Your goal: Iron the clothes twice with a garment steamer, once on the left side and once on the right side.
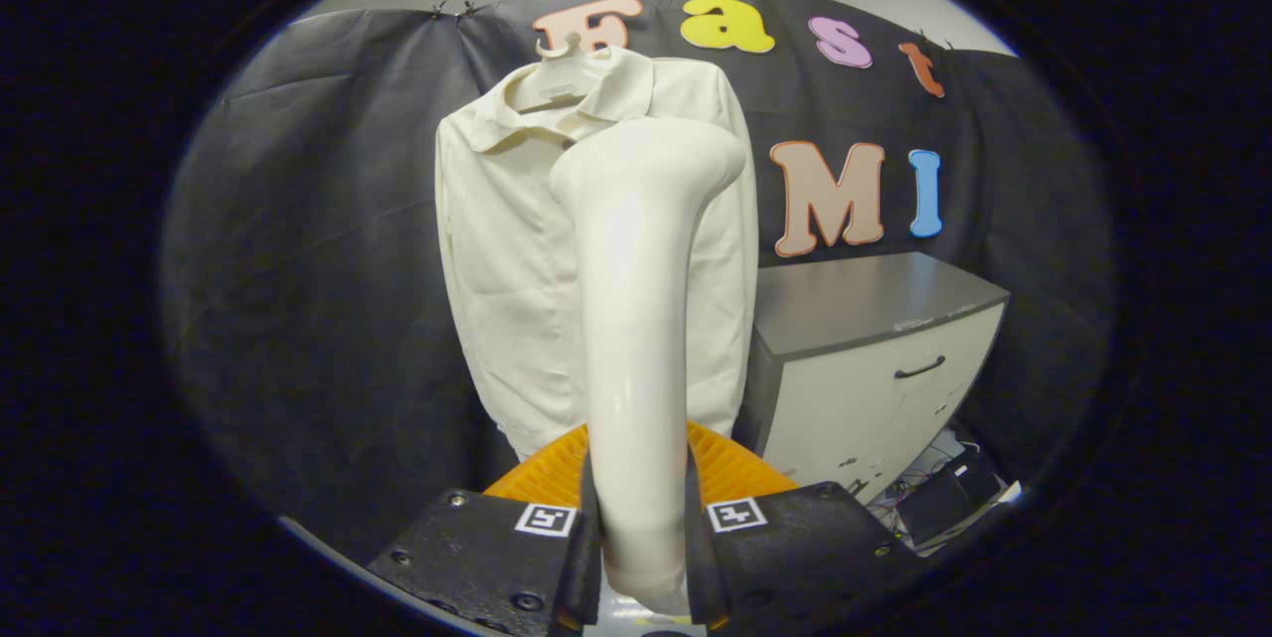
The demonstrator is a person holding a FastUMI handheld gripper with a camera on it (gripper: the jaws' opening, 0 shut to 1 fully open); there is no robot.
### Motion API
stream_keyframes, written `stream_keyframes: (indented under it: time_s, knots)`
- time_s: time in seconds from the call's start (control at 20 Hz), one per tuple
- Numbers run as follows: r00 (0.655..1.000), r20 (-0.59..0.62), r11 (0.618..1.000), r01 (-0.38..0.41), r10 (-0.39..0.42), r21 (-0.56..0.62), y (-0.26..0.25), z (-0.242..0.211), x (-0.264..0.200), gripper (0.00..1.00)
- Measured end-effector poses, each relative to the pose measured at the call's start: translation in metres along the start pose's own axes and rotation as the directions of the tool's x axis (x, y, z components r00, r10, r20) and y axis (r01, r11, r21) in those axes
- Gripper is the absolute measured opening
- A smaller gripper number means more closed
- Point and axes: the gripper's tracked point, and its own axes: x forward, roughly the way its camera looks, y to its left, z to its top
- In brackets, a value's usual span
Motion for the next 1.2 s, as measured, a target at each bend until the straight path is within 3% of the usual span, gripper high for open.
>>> stream_keyframes:
  time_s: [0.5, 1.2]
  knots:
    - [0.992, 0.093, 0.996, -0.088, 0.086, 0.024, -0.021, 0.079, 0.085, 0.34]
    - [0.986, 0.030, 0.986, -0.162, 0.161, 0.032, -0.025, 0.047, 0.159, 0.34]
